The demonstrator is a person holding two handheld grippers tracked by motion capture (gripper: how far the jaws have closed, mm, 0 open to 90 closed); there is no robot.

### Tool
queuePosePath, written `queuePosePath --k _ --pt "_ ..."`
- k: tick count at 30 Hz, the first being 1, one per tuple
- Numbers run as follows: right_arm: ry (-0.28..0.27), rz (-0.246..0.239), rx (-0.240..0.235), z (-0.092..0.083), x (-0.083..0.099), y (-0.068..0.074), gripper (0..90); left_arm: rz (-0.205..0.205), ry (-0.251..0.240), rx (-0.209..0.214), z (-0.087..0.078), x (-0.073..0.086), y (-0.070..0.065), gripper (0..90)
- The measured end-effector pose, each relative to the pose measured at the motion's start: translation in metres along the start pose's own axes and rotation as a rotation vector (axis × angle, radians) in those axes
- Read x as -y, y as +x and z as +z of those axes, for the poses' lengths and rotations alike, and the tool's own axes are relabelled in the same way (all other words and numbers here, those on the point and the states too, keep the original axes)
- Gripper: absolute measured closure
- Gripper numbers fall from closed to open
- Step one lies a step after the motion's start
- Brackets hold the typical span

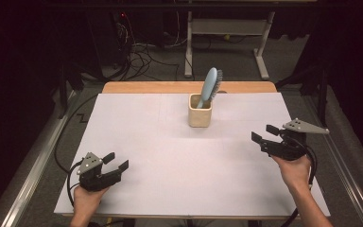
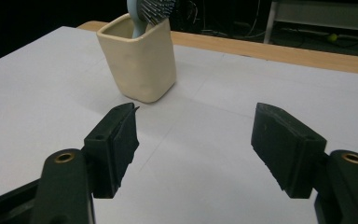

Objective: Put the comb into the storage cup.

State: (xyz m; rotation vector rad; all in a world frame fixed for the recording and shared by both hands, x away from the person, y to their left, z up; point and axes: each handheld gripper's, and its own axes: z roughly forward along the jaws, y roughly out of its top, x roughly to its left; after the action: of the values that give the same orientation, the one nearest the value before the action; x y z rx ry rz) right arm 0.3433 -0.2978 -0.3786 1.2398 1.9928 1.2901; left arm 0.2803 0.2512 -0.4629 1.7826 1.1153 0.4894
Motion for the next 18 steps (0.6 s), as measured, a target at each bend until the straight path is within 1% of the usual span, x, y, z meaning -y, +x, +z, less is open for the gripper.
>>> queuePosePath --k 2,5,11,18 --pt "-0.002 0.004 -0.005 -0.002 0.002 0.000 32.0 0.000 0.000 0.000 0.000 0.000 0.000 34.1" --pt "-0.010 0.024 -0.012 -0.004 0.004 0.001 31.7 0.000 0.001 0.000 0.000 0.000 0.000 34.1" --pt "-0.022 0.022 -0.008 -0.009 0.009 0.003 31.6 -0.001 0.001 0.000 0.000 0.000 0.000 34.1" --pt "-0.026 0.017 0.000 -0.013 0.014 0.003 31.5 0.000 0.001 0.000 0.000 0.000 0.000 34.1"
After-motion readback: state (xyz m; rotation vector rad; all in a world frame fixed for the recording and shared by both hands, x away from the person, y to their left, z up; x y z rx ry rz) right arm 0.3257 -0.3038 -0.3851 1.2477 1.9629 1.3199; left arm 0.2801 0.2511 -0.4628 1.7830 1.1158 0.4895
